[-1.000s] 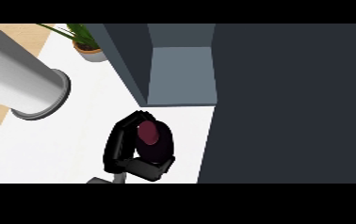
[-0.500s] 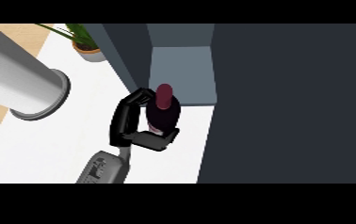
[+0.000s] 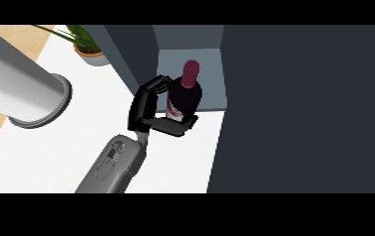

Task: Pick up the wine, place it into the cabinet and close the cabinet

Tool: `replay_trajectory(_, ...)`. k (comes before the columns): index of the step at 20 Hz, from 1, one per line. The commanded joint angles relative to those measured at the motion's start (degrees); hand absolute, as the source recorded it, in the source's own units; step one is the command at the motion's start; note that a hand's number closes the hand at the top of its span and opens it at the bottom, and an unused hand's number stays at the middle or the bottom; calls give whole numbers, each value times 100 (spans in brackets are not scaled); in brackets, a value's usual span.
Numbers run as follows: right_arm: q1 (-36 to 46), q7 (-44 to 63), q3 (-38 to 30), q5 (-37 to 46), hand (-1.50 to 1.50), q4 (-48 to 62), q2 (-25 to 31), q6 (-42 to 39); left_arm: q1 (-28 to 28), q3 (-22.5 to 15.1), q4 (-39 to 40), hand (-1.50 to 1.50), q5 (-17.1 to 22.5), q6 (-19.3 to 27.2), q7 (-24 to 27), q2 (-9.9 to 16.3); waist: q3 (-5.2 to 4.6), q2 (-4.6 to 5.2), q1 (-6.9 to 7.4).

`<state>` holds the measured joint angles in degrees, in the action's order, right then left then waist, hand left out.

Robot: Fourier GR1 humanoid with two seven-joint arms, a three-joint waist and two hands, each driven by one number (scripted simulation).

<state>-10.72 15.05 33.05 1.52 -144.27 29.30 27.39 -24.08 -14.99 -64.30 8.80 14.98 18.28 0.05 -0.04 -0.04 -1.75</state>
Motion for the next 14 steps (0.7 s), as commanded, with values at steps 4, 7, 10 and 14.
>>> replay_trajectory(4, -215, 278, -200, -434, -150, -980, 35, -176, -1011, 247, 1281, 150, 381, -63, 383, -4, 0, 31, -23)
replay_trajectory(7, -750, -90, 25, -253, -150, -1181, 156, -197, -1220, 219, 1760, 150, 683, -44, 676, -4, 1, 25, -143)
replay_trajectory(10, -745, -76, -135, -567, -150, -1252, 173, -306, -1451, -80, 1846, 150, 930, 263, 619, -4, 1, 25, -124)
replay_trajectory(14, -882, -292, 138, -297, -150, -1186, 123, -331, -2050, -9, 2471, 150, 1189, 362, 592, -5, -3, 35, -190)
